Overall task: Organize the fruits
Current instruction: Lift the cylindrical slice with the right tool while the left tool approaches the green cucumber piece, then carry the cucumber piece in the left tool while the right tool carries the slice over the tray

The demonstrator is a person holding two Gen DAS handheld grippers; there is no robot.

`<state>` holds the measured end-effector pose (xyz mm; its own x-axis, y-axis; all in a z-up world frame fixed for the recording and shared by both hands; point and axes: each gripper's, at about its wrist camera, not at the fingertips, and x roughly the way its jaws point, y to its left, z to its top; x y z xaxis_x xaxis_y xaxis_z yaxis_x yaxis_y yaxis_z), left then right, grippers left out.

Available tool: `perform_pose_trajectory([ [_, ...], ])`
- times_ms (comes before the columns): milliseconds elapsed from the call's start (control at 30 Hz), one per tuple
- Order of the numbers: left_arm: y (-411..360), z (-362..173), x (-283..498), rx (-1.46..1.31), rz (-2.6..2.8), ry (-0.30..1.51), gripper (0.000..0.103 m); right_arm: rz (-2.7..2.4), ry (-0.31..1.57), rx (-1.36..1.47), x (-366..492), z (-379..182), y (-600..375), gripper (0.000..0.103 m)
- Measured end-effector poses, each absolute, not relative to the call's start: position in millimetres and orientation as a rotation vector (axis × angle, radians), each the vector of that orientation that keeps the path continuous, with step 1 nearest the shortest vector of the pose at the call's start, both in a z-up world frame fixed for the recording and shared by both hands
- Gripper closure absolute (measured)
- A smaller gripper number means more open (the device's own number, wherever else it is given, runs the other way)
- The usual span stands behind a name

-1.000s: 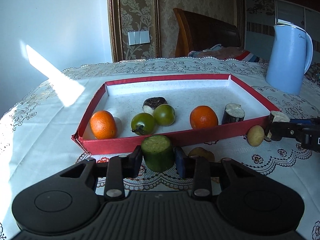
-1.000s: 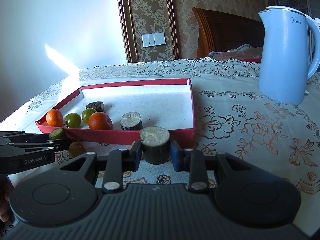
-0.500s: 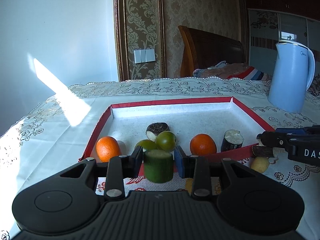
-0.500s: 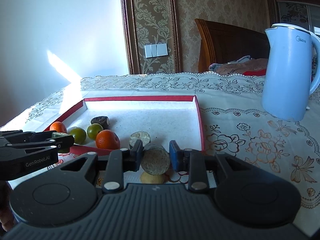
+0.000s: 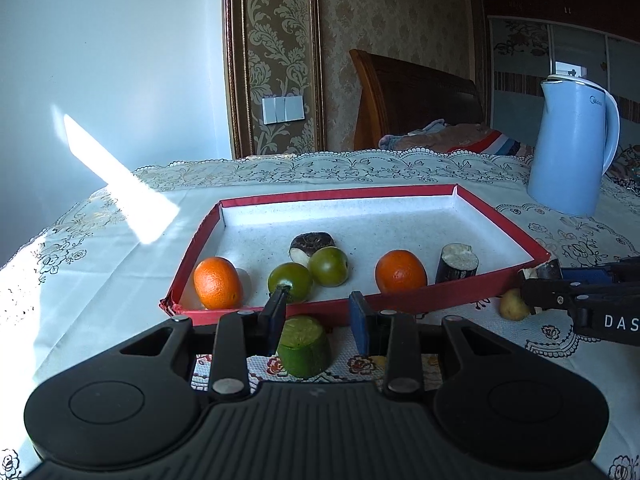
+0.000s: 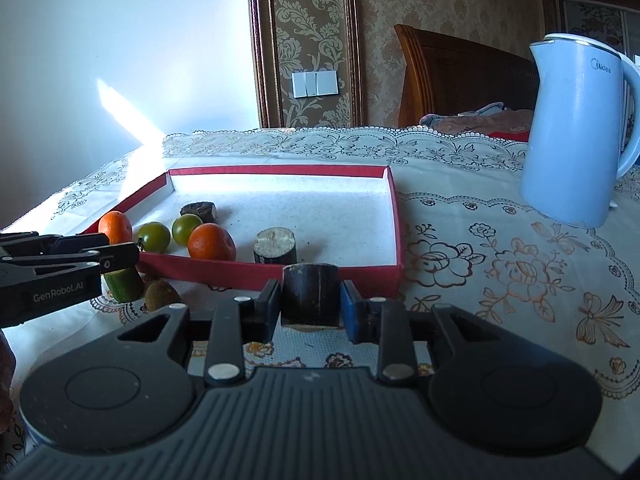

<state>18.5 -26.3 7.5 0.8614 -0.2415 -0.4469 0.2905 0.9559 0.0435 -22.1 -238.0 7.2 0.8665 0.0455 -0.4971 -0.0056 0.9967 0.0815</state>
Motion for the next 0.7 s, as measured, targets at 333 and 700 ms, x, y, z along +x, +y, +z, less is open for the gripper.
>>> perform_pose_trajectory([
  [333, -11, -5, 14, 0.126, -0.281, 0.494, 0.069, 0.039, 0.541, 0.080, -22, 1, -236, 0.073],
  [700, -25, -11, 37, 0.149, -0.285, 0.581, 0.069, 0.037, 0.515, 0.097, -28, 4, -237, 0.073],
])
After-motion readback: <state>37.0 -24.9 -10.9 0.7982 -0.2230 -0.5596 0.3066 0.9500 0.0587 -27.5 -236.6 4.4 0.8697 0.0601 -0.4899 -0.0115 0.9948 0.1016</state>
